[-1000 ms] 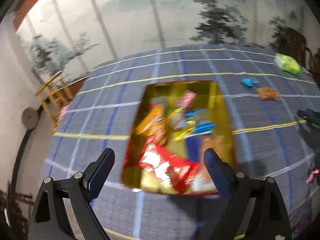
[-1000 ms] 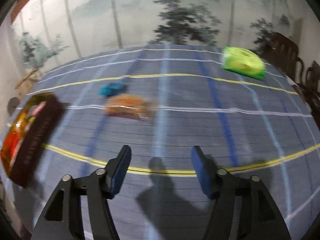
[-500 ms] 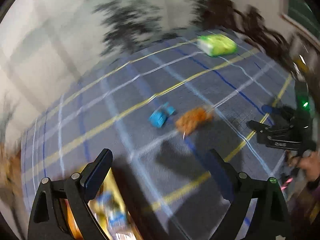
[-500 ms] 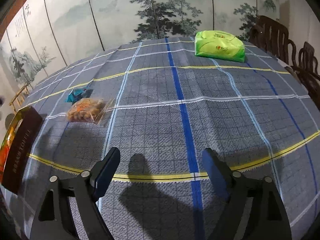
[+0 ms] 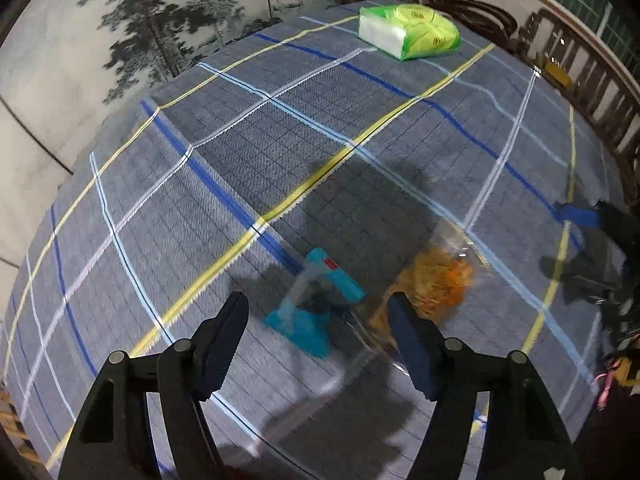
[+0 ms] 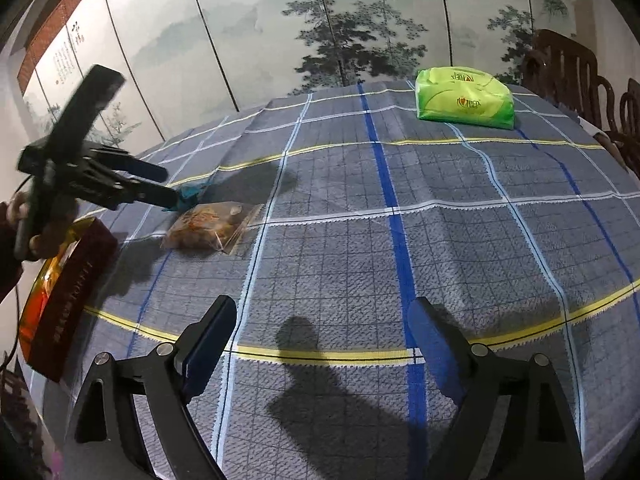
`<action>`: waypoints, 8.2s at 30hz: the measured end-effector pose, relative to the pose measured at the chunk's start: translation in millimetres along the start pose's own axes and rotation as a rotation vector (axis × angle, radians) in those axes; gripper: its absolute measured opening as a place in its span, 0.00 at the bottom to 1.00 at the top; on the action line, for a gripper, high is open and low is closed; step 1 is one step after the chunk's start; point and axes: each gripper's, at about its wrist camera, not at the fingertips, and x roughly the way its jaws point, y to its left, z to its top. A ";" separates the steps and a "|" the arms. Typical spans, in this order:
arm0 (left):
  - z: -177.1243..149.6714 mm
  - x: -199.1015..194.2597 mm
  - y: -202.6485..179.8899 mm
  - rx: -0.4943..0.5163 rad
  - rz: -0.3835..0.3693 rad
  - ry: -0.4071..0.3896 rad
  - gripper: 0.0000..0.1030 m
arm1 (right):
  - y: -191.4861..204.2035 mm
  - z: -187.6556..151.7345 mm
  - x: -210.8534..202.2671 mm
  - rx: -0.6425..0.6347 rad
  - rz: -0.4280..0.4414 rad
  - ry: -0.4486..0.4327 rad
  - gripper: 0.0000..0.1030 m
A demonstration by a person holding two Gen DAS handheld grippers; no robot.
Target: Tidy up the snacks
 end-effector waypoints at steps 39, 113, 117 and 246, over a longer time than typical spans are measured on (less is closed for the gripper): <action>-177.5 -165.8 -96.0 -0.657 -0.022 -0.191 0.23 | 121.9 77.9 113.1 -1.101 0.454 0.271 0.75; -283.3 -168.9 -15.7 -0.689 0.278 -0.320 0.24 | 118.2 -16.9 34.2 -0.239 0.181 0.103 0.41; -280.8 -167.9 -14.5 -0.681 0.287 -0.317 0.24 | 118.3 -16.9 34.2 -0.239 0.181 0.103 0.41; -368.4 -208.3 -4.8 -0.864 0.638 -0.363 0.97 | 359.6 16.3 45.6 -0.299 0.408 0.070 0.60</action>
